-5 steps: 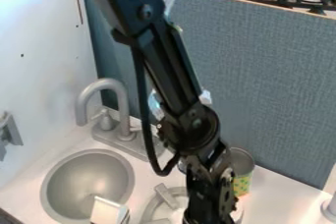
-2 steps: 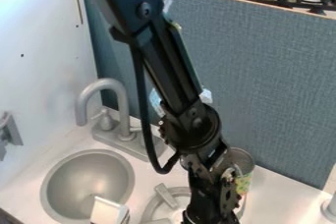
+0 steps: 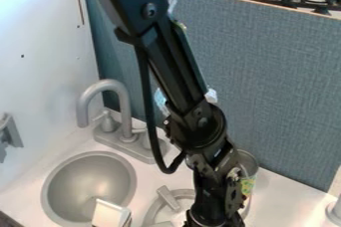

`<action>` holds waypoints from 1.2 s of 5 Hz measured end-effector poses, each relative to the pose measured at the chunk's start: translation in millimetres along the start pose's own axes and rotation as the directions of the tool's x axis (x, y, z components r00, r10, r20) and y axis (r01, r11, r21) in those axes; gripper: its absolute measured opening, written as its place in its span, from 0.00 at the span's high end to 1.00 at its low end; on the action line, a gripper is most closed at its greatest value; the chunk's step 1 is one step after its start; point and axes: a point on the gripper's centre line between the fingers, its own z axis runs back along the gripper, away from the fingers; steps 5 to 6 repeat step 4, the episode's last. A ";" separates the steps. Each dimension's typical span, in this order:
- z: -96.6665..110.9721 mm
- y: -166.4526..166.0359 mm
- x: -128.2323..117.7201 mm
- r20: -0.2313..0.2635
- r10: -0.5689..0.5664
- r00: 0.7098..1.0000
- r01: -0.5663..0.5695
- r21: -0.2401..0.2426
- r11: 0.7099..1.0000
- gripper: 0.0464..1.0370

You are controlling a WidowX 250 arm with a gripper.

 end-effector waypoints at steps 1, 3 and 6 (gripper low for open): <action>1.3 -2.2 -1.4 -0.008 0.005 1.000 -0.005 -0.013 1.000 0.03; 79.1 -9.2 1.3 0.036 0.050 0.998 -0.052 0.068 0.996 0.03; 103.7 -21.1 20.4 0.016 0.085 0.996 -0.086 0.151 0.985 0.03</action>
